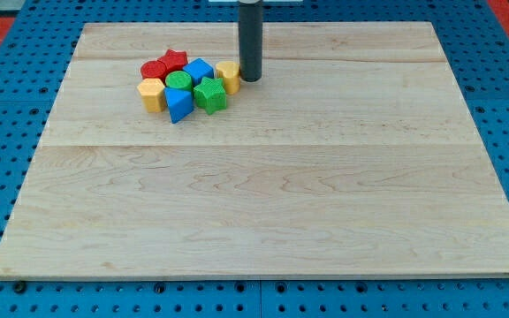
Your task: Move the green star into the group of blocks
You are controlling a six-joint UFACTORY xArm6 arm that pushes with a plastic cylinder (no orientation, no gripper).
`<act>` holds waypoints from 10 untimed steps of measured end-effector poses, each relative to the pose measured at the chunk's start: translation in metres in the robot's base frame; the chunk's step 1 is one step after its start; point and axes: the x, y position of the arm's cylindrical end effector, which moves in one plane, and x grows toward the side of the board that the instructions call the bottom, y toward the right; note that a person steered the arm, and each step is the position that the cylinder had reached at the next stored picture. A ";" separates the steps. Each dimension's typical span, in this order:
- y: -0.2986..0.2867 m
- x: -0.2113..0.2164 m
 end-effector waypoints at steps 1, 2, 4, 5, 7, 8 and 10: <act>-0.039 0.003; -0.019 0.003; 0.003 0.038; -0.037 0.036; -0.027 0.065; -0.035 0.117; -0.084 0.117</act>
